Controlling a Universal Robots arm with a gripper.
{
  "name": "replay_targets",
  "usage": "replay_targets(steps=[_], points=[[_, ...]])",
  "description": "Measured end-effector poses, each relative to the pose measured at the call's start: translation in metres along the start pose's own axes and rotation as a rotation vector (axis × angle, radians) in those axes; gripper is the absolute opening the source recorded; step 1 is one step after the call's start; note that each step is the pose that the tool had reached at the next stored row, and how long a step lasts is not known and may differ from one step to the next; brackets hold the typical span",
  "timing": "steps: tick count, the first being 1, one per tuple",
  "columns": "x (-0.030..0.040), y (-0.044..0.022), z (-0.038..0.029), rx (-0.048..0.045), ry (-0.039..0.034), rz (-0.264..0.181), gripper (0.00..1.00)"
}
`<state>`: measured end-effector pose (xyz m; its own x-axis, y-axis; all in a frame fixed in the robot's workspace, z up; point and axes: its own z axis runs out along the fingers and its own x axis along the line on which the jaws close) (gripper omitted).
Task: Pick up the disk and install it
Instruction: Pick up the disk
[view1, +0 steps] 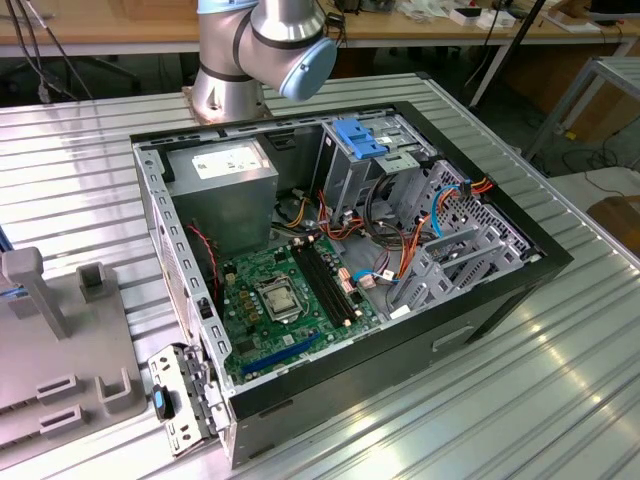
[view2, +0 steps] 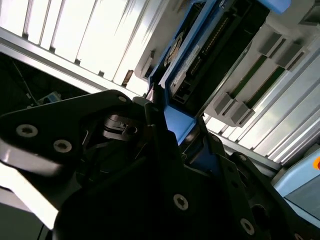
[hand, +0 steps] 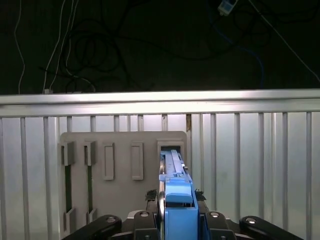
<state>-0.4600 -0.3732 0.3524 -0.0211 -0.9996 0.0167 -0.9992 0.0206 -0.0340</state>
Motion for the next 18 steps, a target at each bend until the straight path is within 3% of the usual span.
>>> replay_targets(steps=[2, 7, 9, 18], points=[[0.0, -0.0004, -0.0081, 0.0002, 0.0064, 0.0, 0.37], [0.0003, -0.0011, -0.0272, 0.0003, 0.0134, -0.001, 0.37], [0.0001, -0.0015, -0.0386, 0.0004, 0.0161, -0.001, 0.37], [0.0, -0.0015, -0.0405, 0.0071, 0.0161, -0.001, 0.37]])
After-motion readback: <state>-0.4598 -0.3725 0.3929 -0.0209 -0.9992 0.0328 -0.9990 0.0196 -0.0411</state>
